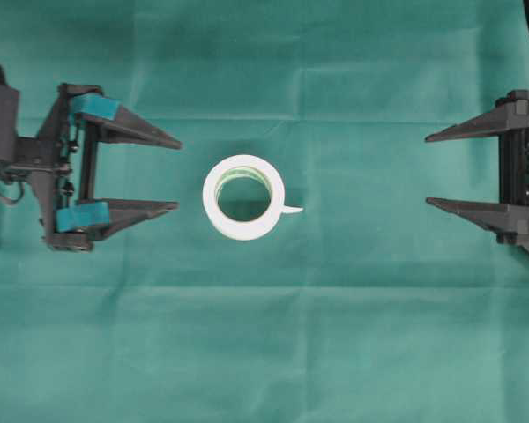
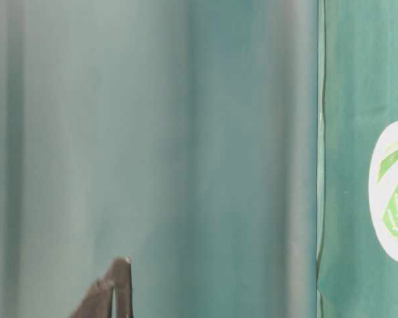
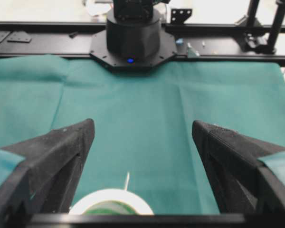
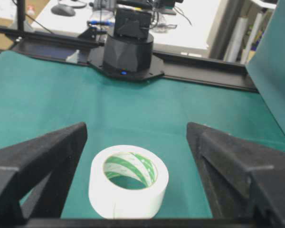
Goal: Peel off the duct tape with your right arm.
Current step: 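Move the open left gripper toward the white tape roll, then lower the left gripper over the roll's rim and close on it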
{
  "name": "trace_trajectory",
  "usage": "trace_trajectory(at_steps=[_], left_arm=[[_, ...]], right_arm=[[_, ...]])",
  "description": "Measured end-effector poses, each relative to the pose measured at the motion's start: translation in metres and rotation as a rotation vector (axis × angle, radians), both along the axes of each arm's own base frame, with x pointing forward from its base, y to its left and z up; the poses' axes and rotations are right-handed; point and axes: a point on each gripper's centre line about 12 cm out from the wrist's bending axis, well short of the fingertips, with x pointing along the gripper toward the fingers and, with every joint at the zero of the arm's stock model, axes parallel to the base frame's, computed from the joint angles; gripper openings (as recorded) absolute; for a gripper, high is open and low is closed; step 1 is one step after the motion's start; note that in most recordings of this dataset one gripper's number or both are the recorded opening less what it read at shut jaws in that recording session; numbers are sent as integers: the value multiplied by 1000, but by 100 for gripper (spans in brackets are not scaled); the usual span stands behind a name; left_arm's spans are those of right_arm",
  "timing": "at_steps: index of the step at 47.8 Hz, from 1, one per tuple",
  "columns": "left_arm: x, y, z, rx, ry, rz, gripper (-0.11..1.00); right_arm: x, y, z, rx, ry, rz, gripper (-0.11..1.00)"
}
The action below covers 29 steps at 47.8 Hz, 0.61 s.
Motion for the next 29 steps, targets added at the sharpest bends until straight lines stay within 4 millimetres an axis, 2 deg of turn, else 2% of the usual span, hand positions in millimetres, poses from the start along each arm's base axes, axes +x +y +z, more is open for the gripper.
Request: trace_trajectory(at_steps=[17, 29], left_arm=[[31, -1, 3, 4, 38, 0, 97], [45, -5, 0, 9, 164, -13, 97]], right_arm=[[0, 0, 0, 3, 0, 0, 81], [0, 0, 0, 6, 0, 0, 81]])
